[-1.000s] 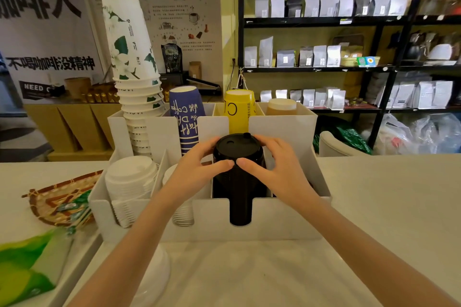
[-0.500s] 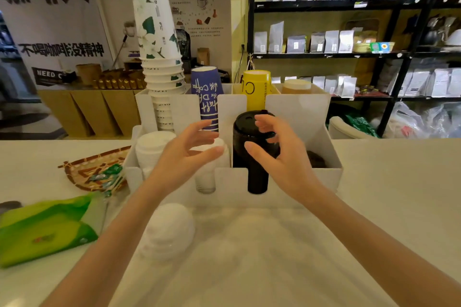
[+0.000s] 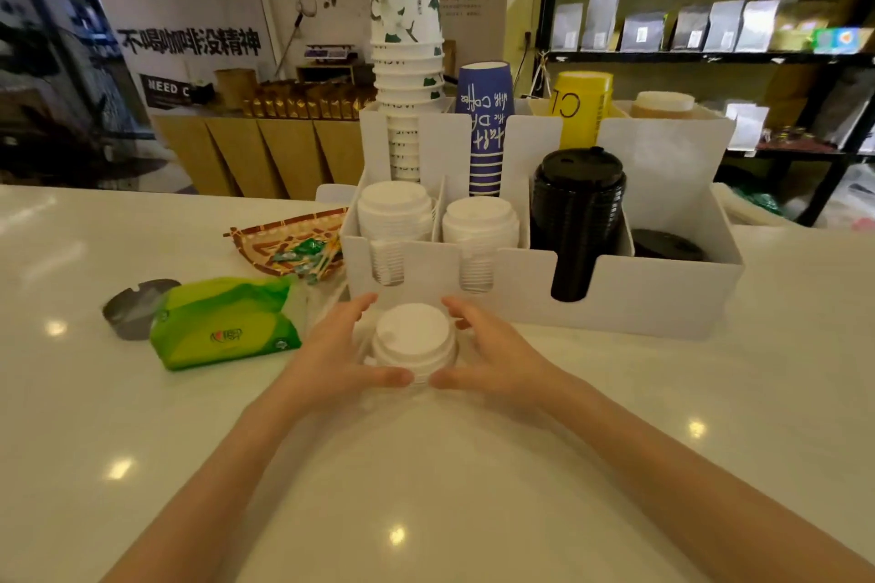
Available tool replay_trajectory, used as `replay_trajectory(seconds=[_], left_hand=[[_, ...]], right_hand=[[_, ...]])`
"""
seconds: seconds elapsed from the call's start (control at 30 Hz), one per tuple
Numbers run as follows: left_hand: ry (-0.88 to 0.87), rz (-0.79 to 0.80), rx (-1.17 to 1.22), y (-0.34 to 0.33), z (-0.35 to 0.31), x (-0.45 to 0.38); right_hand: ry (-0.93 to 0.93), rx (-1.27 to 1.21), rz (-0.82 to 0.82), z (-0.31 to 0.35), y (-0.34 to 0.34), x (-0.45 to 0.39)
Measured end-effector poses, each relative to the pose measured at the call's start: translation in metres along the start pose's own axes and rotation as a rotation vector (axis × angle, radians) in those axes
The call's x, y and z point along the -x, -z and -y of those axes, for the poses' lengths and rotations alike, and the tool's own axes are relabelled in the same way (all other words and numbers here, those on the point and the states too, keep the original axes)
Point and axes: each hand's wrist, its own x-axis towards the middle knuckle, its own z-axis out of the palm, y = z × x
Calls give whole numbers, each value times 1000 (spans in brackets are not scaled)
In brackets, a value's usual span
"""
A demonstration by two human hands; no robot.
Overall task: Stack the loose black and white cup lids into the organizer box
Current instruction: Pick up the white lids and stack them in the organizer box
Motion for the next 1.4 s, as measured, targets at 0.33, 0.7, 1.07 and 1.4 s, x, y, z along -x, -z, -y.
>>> replay_trajectory(seconds=[0.33, 0.7, 1.07, 1.4], left_hand=[[-126, -30, 78, -13, 7, 6], [-187, -88, 120, 3, -23, 12], [-282, -157, 152, 14, -67, -9], [-276, -211, 174, 29, -88, -30]], right_hand=[[0, -31, -35, 4, -14, -8], [35, -50, -99, 14, 14, 7], [81, -53, -220, 20, 63, 11], [149, -152, -297, 20, 89, -4]])
